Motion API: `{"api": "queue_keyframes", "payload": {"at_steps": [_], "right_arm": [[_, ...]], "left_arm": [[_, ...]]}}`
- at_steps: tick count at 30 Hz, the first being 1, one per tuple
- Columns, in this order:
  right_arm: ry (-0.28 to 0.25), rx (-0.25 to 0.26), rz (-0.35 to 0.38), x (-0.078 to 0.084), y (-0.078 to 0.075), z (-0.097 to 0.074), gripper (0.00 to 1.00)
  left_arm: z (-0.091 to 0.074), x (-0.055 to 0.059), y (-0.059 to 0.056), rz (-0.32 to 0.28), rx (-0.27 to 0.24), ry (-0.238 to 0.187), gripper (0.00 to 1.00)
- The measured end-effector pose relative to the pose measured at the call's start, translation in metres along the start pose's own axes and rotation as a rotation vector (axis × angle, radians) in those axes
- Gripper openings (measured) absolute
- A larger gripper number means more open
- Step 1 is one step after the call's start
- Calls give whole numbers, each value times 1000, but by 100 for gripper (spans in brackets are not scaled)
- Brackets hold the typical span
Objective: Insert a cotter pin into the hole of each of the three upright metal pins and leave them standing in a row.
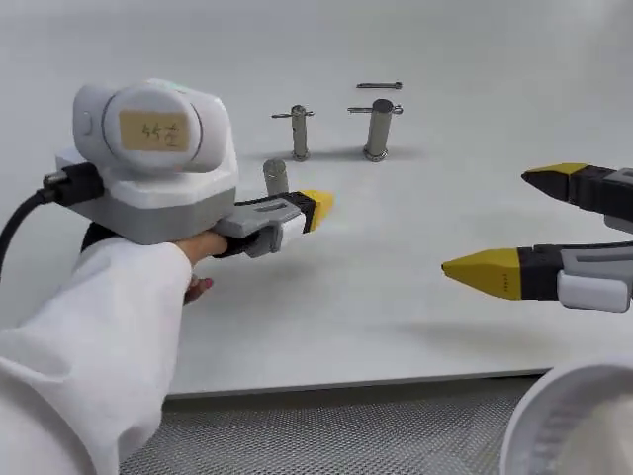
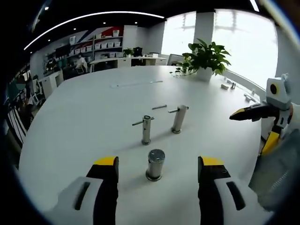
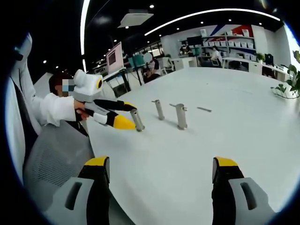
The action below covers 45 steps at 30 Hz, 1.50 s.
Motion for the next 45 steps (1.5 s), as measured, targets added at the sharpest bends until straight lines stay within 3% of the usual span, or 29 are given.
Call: {"api": "queue_keyframes", "payload": {"at_steps": [3, 7, 12, 15, 19, 24, 30, 35, 40, 45], "right_arm": [[-3, 8, 1, -1, -4, -2, 88], [-1, 16, -3, -1, -7, -5, 88], [5, 26, -10, -2, -10, -7, 88], [13, 27, -14, -3, -11, -6, 88], [17, 24, -22, -5, -10, -6, 88], [28, 16, -25, -2, -23, -4, 88], [38, 12, -31, -1, -24, -3, 87], [87, -18, -68, 2, -29, -3, 87], [107, -29, -104, -7, -32, -1, 85], [151, -17, -166, -23, -47, 3, 80]], "left_arm": [[-7, -1, 2, -16, 49, 6, 85], [-16, 3, 8, -11, 74, 31, 99], [-29, 5, 16, -8, 107, 43, 99], [-32, 6, 15, 12, 114, 42, 99], [-35, 13, 14, 39, 165, 69, 99], [-33, 18, 20, 53, 188, 56, 99], [-32, 21, 24, 34, 203, 34, 99], [-33, 20, 25, 41, 206, 32, 99], [-33, 19, 23, 41, 216, 28, 99], [-36, 19, 20, 38, 241, 32, 96]]}}
Point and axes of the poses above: the centre of the closed fingertips' face, and the gripper's own axes: z roughly forward along the fingers, y roughly to its left, x roughly out of its underside, the point moved 7 cm from there along -z, roughly backward along the fingers, and after that the axes turned 6 degrees about -y, right-handed, at the moved point
